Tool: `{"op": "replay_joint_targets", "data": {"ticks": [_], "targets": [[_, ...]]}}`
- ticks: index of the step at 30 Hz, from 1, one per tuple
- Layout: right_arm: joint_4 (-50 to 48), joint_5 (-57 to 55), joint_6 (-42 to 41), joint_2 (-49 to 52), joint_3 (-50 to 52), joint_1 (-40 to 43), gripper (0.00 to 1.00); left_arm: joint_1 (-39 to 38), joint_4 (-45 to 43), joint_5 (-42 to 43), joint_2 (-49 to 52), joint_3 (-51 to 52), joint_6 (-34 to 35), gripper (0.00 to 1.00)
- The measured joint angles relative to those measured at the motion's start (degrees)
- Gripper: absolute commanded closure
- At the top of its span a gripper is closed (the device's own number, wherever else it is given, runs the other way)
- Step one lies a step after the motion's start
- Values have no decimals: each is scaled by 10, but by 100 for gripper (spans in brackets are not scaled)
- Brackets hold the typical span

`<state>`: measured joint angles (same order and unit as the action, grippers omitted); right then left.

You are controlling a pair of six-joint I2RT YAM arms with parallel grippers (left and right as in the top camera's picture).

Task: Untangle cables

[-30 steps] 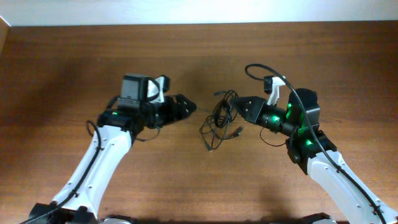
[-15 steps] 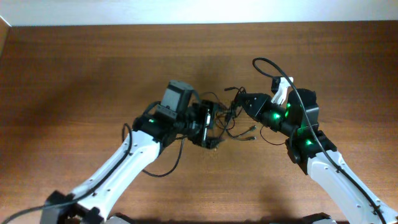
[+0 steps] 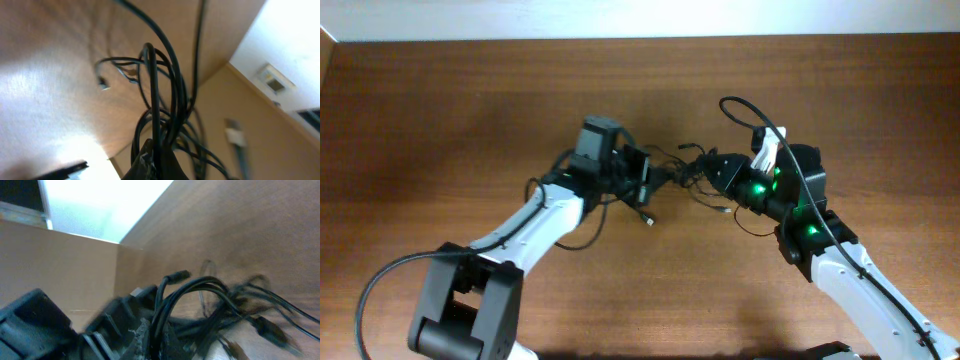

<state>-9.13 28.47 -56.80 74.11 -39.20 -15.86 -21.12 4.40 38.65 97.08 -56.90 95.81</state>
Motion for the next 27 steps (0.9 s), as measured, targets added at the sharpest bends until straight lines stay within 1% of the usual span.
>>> {"op": "replay_joint_targets", "data": {"ticks": [1,2,4,5,6,7,8,9,10,11,12,13,14,15,16,17,18,19,20,21,22,24,26,27], "targets": [[3,-1,0,0,0,-1,96,16,-2,13,0,0,-23,20],[2,-2,0,0,0,-1,96,35,-4,35,0,0,-50,1],[3,-2,0,0,0,-1,96,61,-4,66,0,0,-71,7],[4,-2,0,0,0,-1,96,74,-4,96,0,0,-76,11],[4,-2,0,0,0,-1,96,81,2,124,0,0,-78,16],[4,-3,0,0,0,-1,96,82,19,146,0,-1,-78,16],[5,-5,0,0,0,-1,96,80,56,169,0,-2,-78,14],[5,-6,0,0,0,-1,96,77,74,174,0,-4,-79,14],[5,-6,0,0,0,-1,96,72,125,179,0,-6,-78,14],[5,-6,0,0,0,-1,96,62,149,183,0,-5,-75,14],[5,-6,0,0,0,-1,96,45,171,186,0,-4,-61,14],[6,-6,0,0,0,-1,96,30,176,186,0,-4,-41,15],[6,-6,0,0,0,-1,96,20,175,185,0,-4,-26,23],[6,-6,0,0,0,-1,96,7,171,178,0,-4,0,36],[6,-6,0,0,0,-1,96,-2,163,165,0,-4,22,43],[6,-6,0,0,0,-1,96,-12,141,143,0,-4,52,44],[6,-6,0,0,0,-1,96,-20,132,130,0,-4,68,39],[6,-6,0,0,0,-1,96,-24,123,117,0,-4,73,36],[6,-6,0,0,0,-1,96,-31,116,89,0,-4,84,36],[6,-6,0,0,0,-1,96,-35,116,70,0,-4,90,39],[6,-6,0,0,0,-1,96,-35,116,52,0,-4,99,36],[6,-6,0,0,0,-1,96,-35,111,34,0,-4,114,35],[6,-6,0,0,0,-1,96,-42,96,13,0,-4,127,41],[6,-6,0,0,0,-1,96,-48,75,7,0,-3,136,42]]}}
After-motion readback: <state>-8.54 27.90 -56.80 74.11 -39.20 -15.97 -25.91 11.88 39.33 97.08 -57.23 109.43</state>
